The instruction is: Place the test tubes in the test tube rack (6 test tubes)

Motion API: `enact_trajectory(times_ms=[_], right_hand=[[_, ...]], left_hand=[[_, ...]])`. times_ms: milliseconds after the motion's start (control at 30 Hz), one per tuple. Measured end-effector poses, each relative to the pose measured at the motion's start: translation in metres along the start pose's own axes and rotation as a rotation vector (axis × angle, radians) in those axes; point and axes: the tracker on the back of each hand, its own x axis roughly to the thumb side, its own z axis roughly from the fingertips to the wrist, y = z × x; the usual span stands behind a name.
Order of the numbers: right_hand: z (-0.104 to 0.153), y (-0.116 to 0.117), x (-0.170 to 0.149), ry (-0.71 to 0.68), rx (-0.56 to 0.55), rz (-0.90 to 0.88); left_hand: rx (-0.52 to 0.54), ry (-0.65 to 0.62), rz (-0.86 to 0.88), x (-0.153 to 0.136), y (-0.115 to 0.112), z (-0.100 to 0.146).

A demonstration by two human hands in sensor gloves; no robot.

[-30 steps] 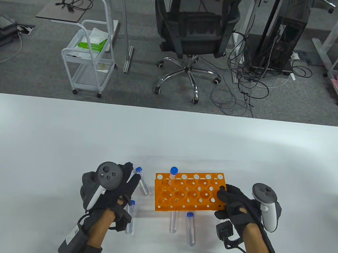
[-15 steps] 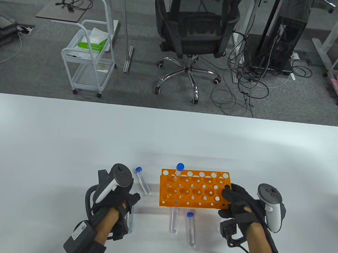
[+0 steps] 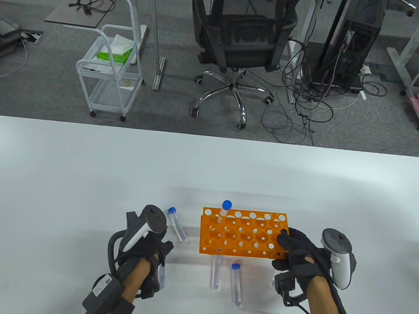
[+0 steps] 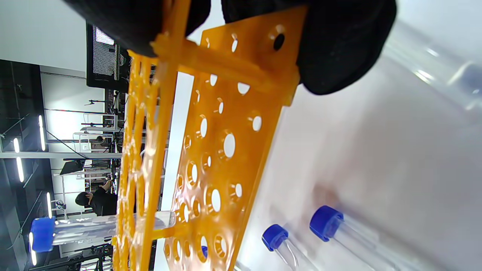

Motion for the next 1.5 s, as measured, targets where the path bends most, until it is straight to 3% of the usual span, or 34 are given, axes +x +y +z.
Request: enact_trajectory(times_ms=[333,700,1000,1267,1500], right_hand=[[0.000,-0.002,-0.001,0.005,-0.007,-0.011],[0.000,-0.003,0.000,0.007,-0.013,-0.004],[0.000,-0.003,0.000,0.003,-0.010,-0.001],[-0.001,-0.002,-0.001,0.006,-0.009,0.008],[-0.001,0.000,-0.001,0.009,-0.008,0.016]], left_hand=[[-0.022,0.076,-0.163,0.014,-0.013,-0.005],[0.097,0.090,-0.274,0.025,-0.019,-0.005],[0.112,0.079,-0.167,0.019,-0.003,0.004],[0.223,0.028,-0.035,0.015,0.025,0.025],[0.291,-0.015,0.027,0.013,0.036,0.034]])
